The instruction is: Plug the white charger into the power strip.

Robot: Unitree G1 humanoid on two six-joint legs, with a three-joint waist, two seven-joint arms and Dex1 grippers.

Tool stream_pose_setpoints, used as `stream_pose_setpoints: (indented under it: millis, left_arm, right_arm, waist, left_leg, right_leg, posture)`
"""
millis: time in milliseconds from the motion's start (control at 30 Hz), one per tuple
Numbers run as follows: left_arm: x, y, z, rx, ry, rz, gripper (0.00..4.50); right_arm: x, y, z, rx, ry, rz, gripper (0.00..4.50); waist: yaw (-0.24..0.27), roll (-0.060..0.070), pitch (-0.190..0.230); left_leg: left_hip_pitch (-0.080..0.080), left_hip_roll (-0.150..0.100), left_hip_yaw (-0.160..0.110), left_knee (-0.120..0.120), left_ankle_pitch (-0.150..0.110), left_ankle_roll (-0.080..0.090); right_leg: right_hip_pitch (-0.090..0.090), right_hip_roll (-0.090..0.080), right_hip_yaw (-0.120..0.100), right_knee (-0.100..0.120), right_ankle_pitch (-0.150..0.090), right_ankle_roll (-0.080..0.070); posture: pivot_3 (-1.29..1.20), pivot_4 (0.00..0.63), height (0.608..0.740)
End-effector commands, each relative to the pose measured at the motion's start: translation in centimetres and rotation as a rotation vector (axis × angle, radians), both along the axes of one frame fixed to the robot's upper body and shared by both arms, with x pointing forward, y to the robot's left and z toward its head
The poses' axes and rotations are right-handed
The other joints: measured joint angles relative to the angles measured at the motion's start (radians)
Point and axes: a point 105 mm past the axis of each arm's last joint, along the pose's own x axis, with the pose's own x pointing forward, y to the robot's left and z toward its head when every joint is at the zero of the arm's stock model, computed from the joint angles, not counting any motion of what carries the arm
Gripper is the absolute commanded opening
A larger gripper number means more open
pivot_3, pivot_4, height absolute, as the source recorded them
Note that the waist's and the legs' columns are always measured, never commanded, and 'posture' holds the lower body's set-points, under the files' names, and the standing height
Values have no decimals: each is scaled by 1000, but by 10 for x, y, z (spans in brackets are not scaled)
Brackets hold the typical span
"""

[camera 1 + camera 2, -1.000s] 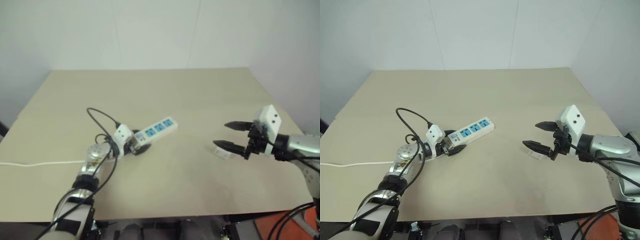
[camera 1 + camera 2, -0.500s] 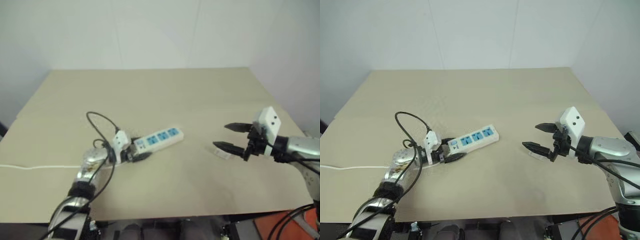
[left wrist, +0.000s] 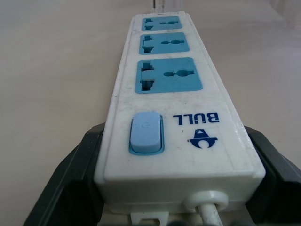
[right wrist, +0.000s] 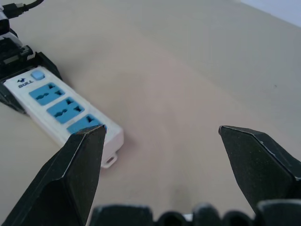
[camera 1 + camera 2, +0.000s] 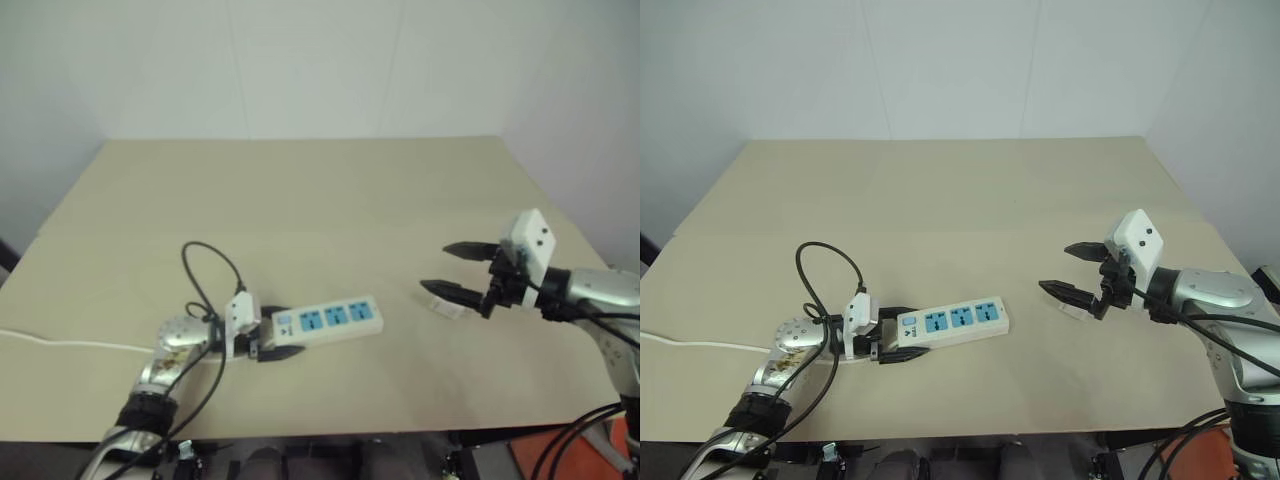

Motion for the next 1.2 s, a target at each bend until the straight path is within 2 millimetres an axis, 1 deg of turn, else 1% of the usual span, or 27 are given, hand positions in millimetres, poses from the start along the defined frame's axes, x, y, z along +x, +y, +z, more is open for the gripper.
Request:
stream_pose_setpoints:
  millis: [33, 67, 267, 400, 600, 700, 867, 1000, 1133, 1200]
  left_arm:
    - [-6, -9, 3, -2, -18, -69, 4296]
    - [-6, -9, 3, -3, -18, -71, 4482]
    - [-1, -11, 11, -92, -51, -29, 4482]
    - [-3, -4, 3, -59, -28, -37, 4482]
    - [-5, -2, -6, -58, -6, -16, 4482]
    - [-6, 0, -8, -69, 1, 25, 4482]
    - [-15, 5, -14, -65, 20, 41, 4482]
    - [-23, 3, -20, -51, 34, 25, 4482]
    - [-16, 0, -9, -78, -5, 62, 4482]
    - [-14, 1, -9, -71, -13, 81, 4482]
  right_arm:
    - [-2, 5, 7, 15, -24, 23, 4500]
    - [-2, 5, 7, 15, -23, 23, 4500]
    - [-4, 3, 6, 13, -16, 19, 4500]
    - [-4, 3, 8, 12, -17, 18, 4500]
    - [-4, 4, 10, 7, -22, 22, 4500]
    - [-3, 4, 11, 6, -24, 21, 4500]
    - [-3, 5, 10, 4, -22, 22, 4500]
    - [0, 6, 10, 6, -25, 23, 4500]
    - [2, 8, 12, 4, -31, 31, 4500]
    - [3, 9, 12, 5, -32, 31, 4500]
  waist:
    - [0, 0, 0]
    - [0, 0, 0]
    - [3, 0, 0]
    - [1, 0, 0]
    - [-5, 0, 0]
    - [-7, 0, 0]
    - [-10, 2, -1]
    - [-11, 3, -2]
    - [-8, 3, -2]
    - [-8, 3, -2]
  left_leg:
    - [0, 0, 0, 0, 0, 0]
    - [0, 0, 0, 0, 0, 0]
    - [0, 0, 0, 0, 0, 0]
    - [0, 0, 0, 0, 0, 0]
    - [1, 0, 0, 0, 0, 0]
    - [1, 0, 0, 0, 0, 0]
    - [1, 1, 0, 0, 0, 0]
    - [1, 1, 0, 0, 0, 0]
    - [2, 0, 0, 0, 0, 1]
    - [1, 0, 0, 0, 0, 0]
  right_leg:
    - [0, 0, 0, 0, 0, 0]
    - [0, 0, 0, 0, 0, 0]
    - [0, 0, 0, 0, 0, 0]
    - [0, 0, 0, 0, 0, 0]
    - [0, 0, 0, 0, 0, 0]
    - [0, 0, 0, 0, 0, 0]
    - [1, 0, 1, 0, 0, 0]
    - [1, 1, 1, 0, 0, 0]
    - [1, 1, 1, 0, 0, 0]
    - [1, 1, 1, 0, 0, 0]
  posture:
    - [0, 150, 740]
    - [0, 150, 740]
    - [0, 150, 740]
    - [0, 150, 740]
    - [0, 150, 740]
    - [0, 150, 740]
    - [0, 150, 740]
    - [0, 150, 740]
    - [0, 150, 740]
    - [0, 150, 740]
